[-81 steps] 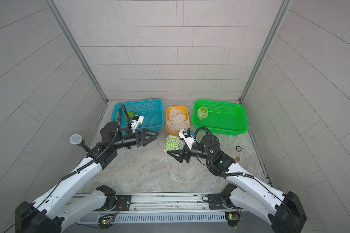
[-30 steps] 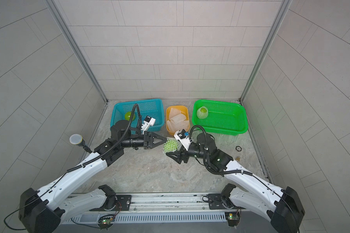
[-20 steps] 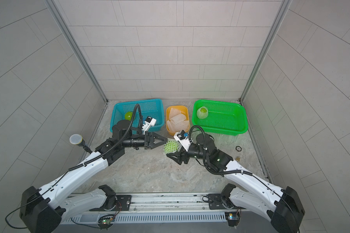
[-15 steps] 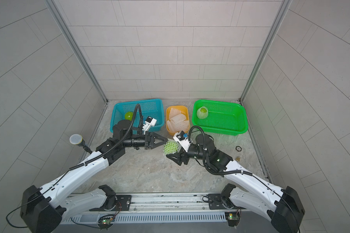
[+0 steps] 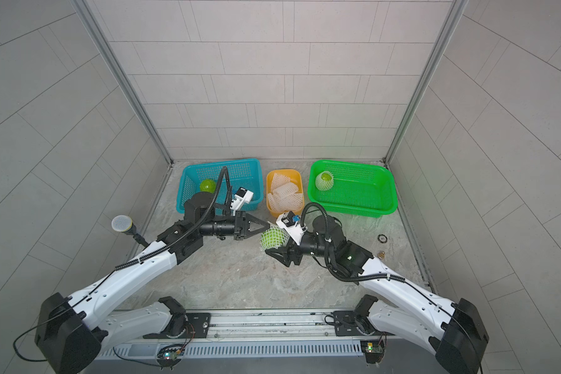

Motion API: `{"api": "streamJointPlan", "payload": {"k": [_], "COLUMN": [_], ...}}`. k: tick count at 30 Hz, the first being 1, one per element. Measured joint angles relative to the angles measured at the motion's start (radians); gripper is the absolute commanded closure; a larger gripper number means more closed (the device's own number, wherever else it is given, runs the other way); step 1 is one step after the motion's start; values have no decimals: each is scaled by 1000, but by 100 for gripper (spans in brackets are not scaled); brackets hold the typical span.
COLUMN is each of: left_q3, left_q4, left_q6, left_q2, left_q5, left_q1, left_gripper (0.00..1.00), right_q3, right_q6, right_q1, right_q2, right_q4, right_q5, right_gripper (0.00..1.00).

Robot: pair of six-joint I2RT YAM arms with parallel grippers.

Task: Sleeve custard apples in foam nets
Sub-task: Adjust the foam net on the custard apple.

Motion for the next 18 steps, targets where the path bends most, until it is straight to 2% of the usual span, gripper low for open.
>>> {"api": "streamJointPlan", "payload": {"k": [8,18], "left_q3": [-9,-25], "left_q4": [-3,-35], "left_q6": [0,6], "left_q2": [-56,-71], "left_q5": [-3,-6], "left_q1": [37,40], "left_gripper": [100,100], "right_q3": [-5,-33], "right_q6": [22,55], "right_q1": [-20,-47], "right_q2": [-43,-49], "right_q4": [28,69], "right_q5": [2,-4], "right_gripper": [20,20]}}
